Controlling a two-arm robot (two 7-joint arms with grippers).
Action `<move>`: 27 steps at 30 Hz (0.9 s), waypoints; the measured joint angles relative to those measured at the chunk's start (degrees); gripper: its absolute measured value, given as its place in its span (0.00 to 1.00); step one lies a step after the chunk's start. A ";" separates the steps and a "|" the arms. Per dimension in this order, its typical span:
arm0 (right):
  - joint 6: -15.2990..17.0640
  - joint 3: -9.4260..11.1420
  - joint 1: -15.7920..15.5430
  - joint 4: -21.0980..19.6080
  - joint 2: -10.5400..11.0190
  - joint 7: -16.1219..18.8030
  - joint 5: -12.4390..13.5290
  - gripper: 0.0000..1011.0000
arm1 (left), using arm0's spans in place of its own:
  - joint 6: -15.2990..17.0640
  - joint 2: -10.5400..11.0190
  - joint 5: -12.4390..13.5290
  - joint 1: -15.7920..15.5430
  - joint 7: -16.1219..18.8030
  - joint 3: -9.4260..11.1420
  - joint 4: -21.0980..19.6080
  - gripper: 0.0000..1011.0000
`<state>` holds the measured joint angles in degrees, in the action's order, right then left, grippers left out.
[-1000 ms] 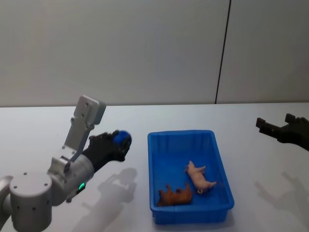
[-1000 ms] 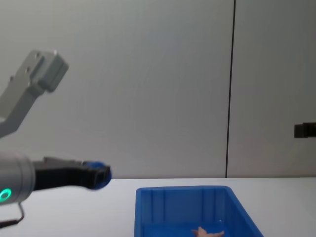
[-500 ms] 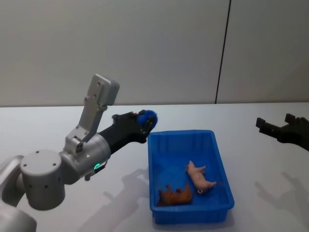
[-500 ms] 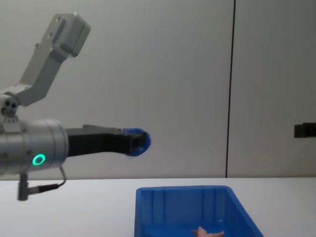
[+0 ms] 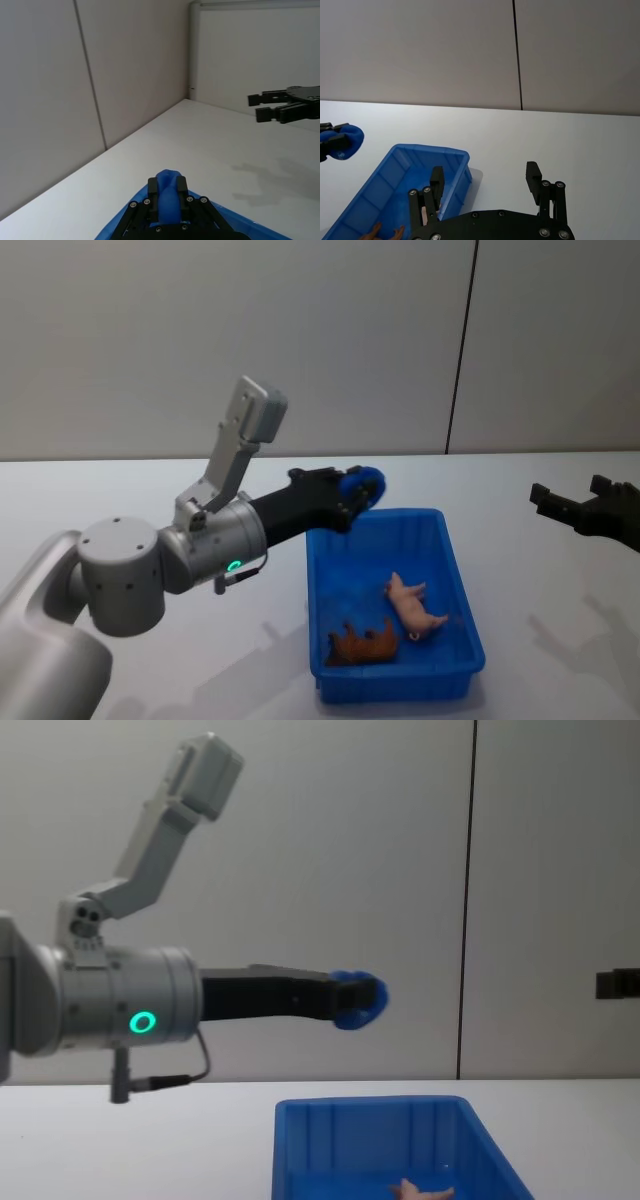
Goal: Pick up the two dolls from the table and place them into the box.
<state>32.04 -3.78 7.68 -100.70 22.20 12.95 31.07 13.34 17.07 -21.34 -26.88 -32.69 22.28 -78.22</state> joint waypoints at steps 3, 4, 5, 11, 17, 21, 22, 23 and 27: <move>0.00 0.00 0.00 0.00 0.00 0.00 0.00 0.99 | 0.16 -0.91 0.10 -1.38 -2.79 0.39 2.27 0.22; 0.00 0.00 0.00 0.00 0.00 0.00 0.00 0.99 | 0.22 -1.39 0.18 -2.18 -4.26 0.61 3.49 0.24; 0.00 0.00 0.00 0.00 0.00 0.00 0.00 0.99 | 0.24 -1.53 0.23 -2.41 -4.83 0.67 3.84 0.24; 0.00 0.00 0.00 0.00 0.00 0.00 0.00 0.99 | 0.42 -2.75 0.57 -4.37 -8.36 1.22 6.98 0.41; 0.00 0.00 0.00 0.00 0.00 0.00 0.00 0.99 | 0.54 -3.64 0.82 -5.78 -10.82 1.61 9.19 0.61; 0.00 0.00 0.00 0.00 0.00 0.00 0.00 0.99 | 0.57 -4.01 0.91 -6.40 -11.90 1.78 10.16 0.75; 0.00 0.00 0.00 0.00 0.00 0.00 0.00 0.99 | 0.57 -4.04 0.91 -6.47 -11.98 1.80 10.25 0.77; 0.00 0.00 0.00 0.00 0.00 0.00 0.00 0.99 | 0.57 -4.06 0.93 -6.51 -12.06 1.81 10.31 0.80; 0.00 0.00 0.00 0.00 0.00 0.00 0.00 0.99 | 0.22 -4.03 1.02 -6.56 -11.59 1.84 10.24 0.90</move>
<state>32.03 -3.78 7.68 -100.70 22.20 12.95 31.07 13.56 13.04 -20.32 -33.44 -44.28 24.12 -67.98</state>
